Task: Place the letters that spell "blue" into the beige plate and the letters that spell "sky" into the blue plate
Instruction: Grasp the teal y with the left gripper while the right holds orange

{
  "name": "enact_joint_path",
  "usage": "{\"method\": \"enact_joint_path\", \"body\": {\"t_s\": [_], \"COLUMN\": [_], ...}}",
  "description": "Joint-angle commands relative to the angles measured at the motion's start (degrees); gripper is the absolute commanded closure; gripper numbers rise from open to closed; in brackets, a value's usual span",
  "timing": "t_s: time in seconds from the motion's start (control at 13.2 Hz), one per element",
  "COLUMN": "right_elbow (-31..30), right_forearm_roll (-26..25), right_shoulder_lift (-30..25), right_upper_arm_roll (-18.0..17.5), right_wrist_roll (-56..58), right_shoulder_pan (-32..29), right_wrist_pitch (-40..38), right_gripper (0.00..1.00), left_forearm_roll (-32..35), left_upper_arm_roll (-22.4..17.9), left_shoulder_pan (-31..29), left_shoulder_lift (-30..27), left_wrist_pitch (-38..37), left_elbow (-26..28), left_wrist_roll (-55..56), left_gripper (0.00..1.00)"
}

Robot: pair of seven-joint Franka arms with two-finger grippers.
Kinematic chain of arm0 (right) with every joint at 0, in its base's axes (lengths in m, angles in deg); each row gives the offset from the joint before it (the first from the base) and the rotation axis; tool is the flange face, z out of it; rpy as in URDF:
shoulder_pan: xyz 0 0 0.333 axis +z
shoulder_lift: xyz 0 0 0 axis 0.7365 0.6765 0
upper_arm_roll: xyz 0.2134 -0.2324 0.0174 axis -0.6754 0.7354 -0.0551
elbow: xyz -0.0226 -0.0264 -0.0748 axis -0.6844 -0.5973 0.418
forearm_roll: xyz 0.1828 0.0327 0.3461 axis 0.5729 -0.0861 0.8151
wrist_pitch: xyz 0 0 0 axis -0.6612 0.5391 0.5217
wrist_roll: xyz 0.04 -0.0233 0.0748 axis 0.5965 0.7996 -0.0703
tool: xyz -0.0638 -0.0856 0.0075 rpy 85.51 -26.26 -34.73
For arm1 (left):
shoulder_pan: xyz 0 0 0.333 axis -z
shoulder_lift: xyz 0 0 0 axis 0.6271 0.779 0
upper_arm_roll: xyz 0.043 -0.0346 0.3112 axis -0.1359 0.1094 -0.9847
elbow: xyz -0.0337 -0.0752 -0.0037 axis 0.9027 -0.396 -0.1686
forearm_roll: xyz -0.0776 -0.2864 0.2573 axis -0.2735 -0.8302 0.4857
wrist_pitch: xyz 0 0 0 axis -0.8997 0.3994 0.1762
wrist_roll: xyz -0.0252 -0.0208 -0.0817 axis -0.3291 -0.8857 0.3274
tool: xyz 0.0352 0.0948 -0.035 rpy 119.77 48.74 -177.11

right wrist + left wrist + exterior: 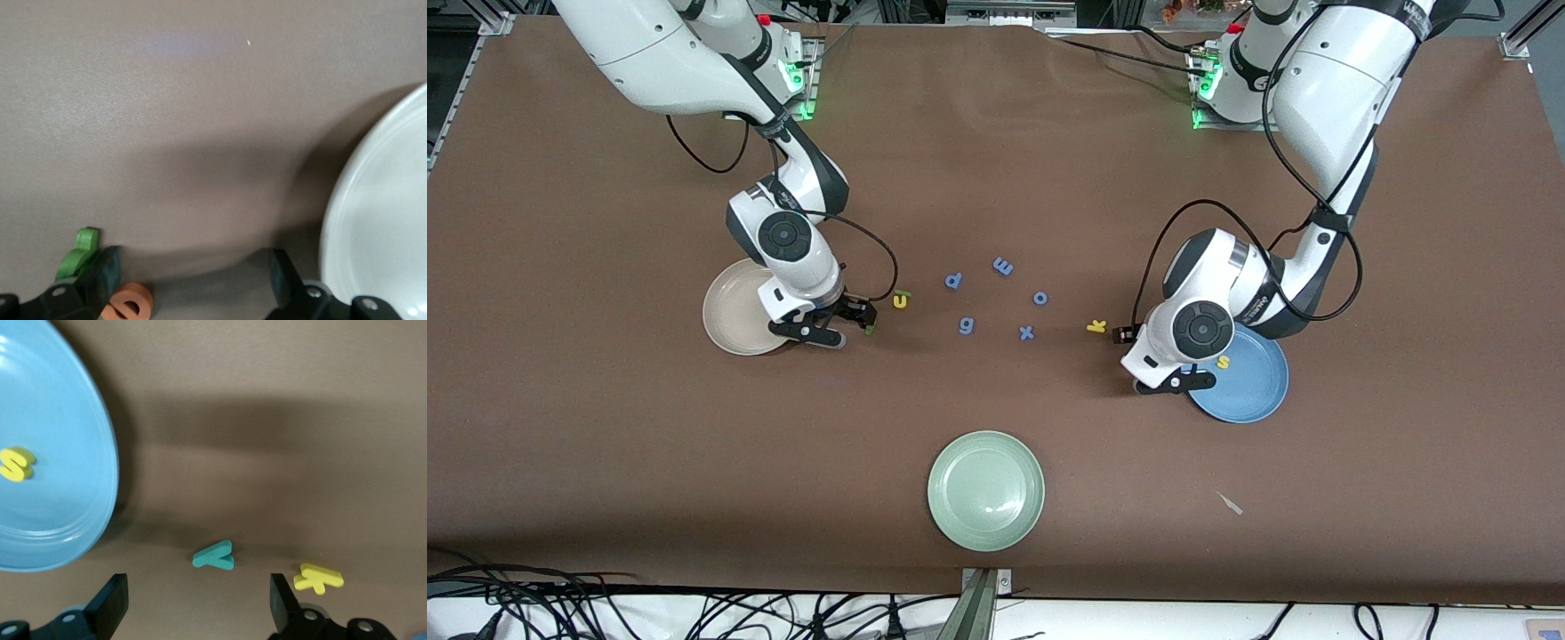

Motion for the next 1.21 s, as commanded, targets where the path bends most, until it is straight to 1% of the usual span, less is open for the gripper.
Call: {"method": "enact_joint_path", "body": {"t_s": [0.0, 0.08, 0.15, 0.3, 0.38, 0.45, 0.53, 0.61, 0.83, 0.91, 0.98, 1.06, 1.14], "right_elbow": [-0.44, -0.44, -0.53, -0.7, -0.97, -1.05, -1.06, -1.06, -1.06, -1.06, -1.06, -1.06, -1.06], "right_forearm_roll": [-0.43, -0.43, -0.43, -0.43, -0.52, -0.69, -0.69, -0.69, -0.69, -0.69, -0.69, -0.69, -0.61], "right_shoulder_lift": [0.09, 0.09, 0.09, 0.01, 0.01, -0.08, -0.08, -0.08, -0.08, -0.26, -0.52, -0.87, -1.48], "right_upper_arm_roll": [-1.38, -1.65, -1.65, -1.65, -1.65, -1.65, -1.65, -1.65, -1.57, -1.65, -1.57, -1.57, -1.57], "right_wrist_roll": [-5.87, -6.5, -6.6, -6.51, -5.82, -5.29, -4.58, -3.62, -3.09, -2.91, -2.73, -1.86, -0.55], "right_shoulder_pan": [0.78, 0.96, 0.96, 0.96, 0.96, 0.87, 0.87, 0.87, 0.87, 0.87, 0.87, 0.79, 0.79], "right_wrist_pitch": [-0.27, -0.45, -0.54, -0.54, -0.45, -0.54, -0.54, -0.54, -0.8, -0.97, -0.98, -1.76, -2.99], "right_gripper": [0.0, 0.0, 0.0, 0.01, 0.01, 0.07, 0.15, 0.25, 0.77, 0.91, 1.0, 1.0, 1.0], "left_forearm_roll": [-1.37, -1.37, -1.28, -1.28, -1.28, -1.28, -1.28, -1.28, -1.28, -1.28, -1.2, -1.02, -1.02], "left_upper_arm_roll": [0.02, 0.02, 0.02, 0.11, 0.02, 0.02, 0.02, 0.02, 0.02, 0.02, 0.02, 0.02, 0.02], "left_shoulder_pan": [-0.37, -0.37, -0.37, -0.46, -0.46, -0.46, -0.46, -0.46, -0.46, -0.46, -0.46, -0.46, -0.55], "left_shoulder_lift": [-2.41, -3.3, -4.0, -4.71, -4.71, -4.71, -4.8, -4.8, -4.8, -4.8, -4.45, -4.27, -4.27], "left_wrist_pitch": [7.33, 12.94, 16.56, 17.04, 17.04, 17.04, 17.04, 17.04, 16.95, 17.04, 17.3, 17.47, 17.39], "left_elbow": [7.22, 11.17, 13.74, 14.73, 14.82, 14.82, 14.82, 14.82, 15.17, 15.17, 15.17, 15.17, 15.17], "left_wrist_roll": [5.32, 6.72, 7.26, 7.26, 7.26, 7.26, 7.26, 7.26, 7.26, 7.26, 7.26, 7.18, 7.09], "left_gripper": [0.12, 0.12, 0.11, 0.12, 0.14, 0.17, 0.21, 0.23, 0.35, 0.4, 0.42, 0.47, 0.57]}}
